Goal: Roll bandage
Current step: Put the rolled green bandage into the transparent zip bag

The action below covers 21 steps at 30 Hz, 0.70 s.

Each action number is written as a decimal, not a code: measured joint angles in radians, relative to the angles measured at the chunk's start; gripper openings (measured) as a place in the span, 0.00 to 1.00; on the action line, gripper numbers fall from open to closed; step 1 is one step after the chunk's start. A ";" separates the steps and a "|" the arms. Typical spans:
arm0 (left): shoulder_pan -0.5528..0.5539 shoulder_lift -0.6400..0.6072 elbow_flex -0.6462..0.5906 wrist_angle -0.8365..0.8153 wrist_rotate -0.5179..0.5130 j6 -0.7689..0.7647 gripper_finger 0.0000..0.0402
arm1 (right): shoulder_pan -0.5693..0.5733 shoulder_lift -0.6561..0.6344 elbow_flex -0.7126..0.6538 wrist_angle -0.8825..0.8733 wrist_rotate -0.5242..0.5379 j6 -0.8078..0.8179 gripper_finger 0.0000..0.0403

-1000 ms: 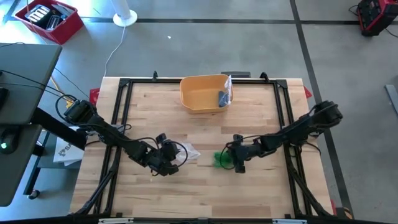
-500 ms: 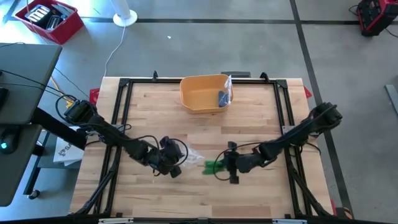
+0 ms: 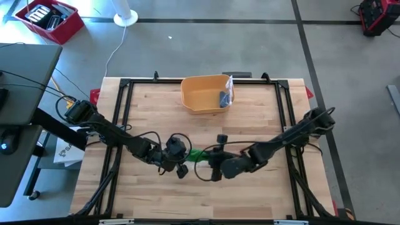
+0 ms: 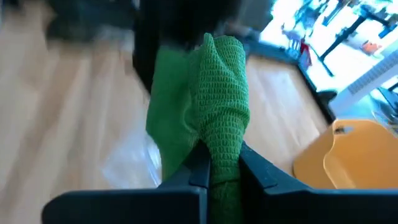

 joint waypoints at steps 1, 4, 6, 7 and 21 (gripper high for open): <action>0.003 0.000 0.004 -0.006 0.018 -0.011 0.00 | -0.001 0.020 0.020 -0.053 -0.006 -0.005 0.06; 0.009 0.000 0.011 -0.006 0.037 -0.036 0.00 | -0.001 0.076 0.072 -0.187 -0.011 -0.007 0.06; 0.015 0.000 0.011 -0.006 0.039 -0.044 0.00 | 0.005 0.097 0.093 -0.260 -0.016 0.011 0.06; 0.016 0.001 0.011 -0.009 0.041 -0.046 0.00 | 0.008 0.105 0.097 -0.291 -0.016 0.024 0.06; 0.038 0.001 0.011 0.085 0.041 -0.011 0.00 | -0.003 0.128 0.093 -0.344 -0.149 -0.006 0.06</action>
